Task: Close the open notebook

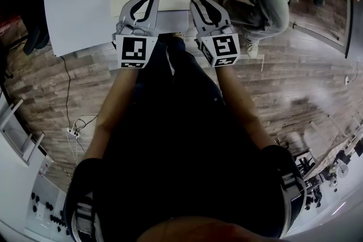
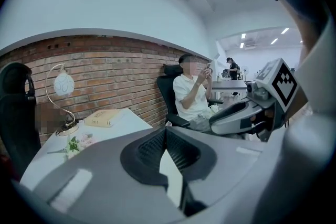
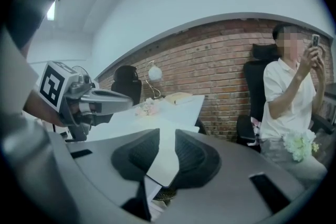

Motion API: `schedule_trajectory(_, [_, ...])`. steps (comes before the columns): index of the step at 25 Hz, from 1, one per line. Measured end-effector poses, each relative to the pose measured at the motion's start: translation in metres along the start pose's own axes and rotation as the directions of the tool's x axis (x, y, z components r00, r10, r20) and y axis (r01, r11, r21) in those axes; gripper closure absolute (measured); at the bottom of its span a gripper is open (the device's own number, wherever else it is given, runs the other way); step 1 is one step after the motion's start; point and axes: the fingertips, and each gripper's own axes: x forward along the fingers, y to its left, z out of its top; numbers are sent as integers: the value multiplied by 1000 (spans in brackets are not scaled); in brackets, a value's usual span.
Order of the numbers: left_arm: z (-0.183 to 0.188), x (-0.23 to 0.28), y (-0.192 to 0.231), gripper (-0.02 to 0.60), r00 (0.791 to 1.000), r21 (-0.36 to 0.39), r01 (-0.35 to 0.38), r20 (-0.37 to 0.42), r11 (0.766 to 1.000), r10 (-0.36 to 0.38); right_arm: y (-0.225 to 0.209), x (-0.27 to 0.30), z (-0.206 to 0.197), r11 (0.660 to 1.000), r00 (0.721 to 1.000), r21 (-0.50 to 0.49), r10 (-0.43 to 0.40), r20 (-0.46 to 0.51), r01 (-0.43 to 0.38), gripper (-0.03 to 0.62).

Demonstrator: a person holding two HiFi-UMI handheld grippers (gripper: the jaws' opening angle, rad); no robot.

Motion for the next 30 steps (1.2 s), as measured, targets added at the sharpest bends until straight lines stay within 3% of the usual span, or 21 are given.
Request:
schedule_trajectory(9, [-21,4,-2,574,999,-12,9,-53,1000,-9,-1,12,-26,998,999,60,23,-49,-20,502])
schedule_trajectory(18, [-31,5,-3,574,997,-19,6,-82,1000,-8,-6,22,-65,971,990,231,81,-111,-54,490])
schedule_trajectory(25, [-33,6,-3,575,996,-20,3,-90,1000,-5,-7,29,-85,891,979,444,165,-123,-94,467])
schedule_trajectory(30, [-34,9,-4,575,995,-21,-2,-97,1000,0,-10,33,-95,783,972,609,220,-82,-126,461])
